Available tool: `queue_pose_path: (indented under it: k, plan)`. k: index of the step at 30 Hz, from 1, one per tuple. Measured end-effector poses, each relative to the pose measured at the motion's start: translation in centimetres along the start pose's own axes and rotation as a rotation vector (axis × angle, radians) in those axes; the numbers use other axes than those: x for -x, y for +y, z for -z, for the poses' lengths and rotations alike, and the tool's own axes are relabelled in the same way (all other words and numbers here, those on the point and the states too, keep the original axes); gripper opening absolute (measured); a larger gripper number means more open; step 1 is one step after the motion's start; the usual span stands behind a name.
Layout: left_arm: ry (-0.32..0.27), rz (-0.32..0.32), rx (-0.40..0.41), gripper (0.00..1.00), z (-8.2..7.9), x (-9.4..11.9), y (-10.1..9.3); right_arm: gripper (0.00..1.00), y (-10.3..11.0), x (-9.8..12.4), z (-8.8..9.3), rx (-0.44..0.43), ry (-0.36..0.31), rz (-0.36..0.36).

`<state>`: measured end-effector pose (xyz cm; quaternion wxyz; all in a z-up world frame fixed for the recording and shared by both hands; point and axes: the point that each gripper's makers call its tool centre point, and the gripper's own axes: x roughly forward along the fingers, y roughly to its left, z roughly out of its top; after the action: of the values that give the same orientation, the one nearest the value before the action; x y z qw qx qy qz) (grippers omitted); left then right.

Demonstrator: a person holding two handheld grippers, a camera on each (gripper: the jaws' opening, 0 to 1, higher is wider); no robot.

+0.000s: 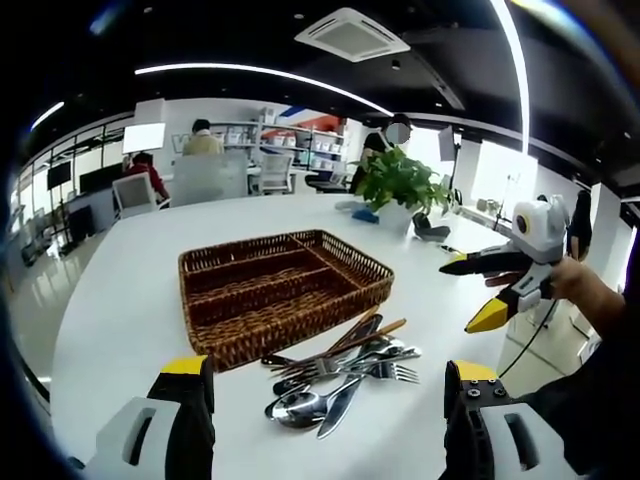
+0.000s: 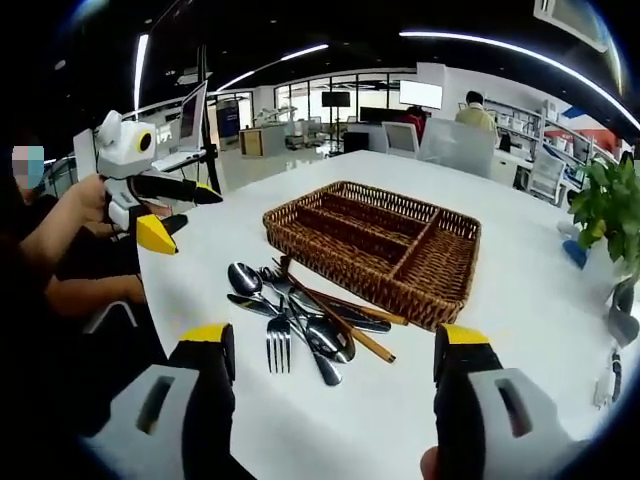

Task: Arrange the knives, forks, and spoons in their matching storage slots by inserting each utensil handle-first until every utensil is classified and aligned in the correct compartment

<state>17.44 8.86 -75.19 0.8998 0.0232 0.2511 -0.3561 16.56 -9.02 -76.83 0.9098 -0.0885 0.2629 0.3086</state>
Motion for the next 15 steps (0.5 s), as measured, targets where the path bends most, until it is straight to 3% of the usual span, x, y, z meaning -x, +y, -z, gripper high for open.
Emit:
queue_pose_path:
  k: [6, 15]
  plan:
    - [0.011, 0.006, 0.004, 0.94, 0.6, -0.1, 0.0, 0.81, 0.5, -0.3, 0.5, 0.013, 0.019, -0.015]
    - [0.032, 0.010, 0.008, 0.94, 1.5, -0.5, -0.2, 0.79, 0.7, -0.5, 0.9, 0.015, 0.030, -0.023]
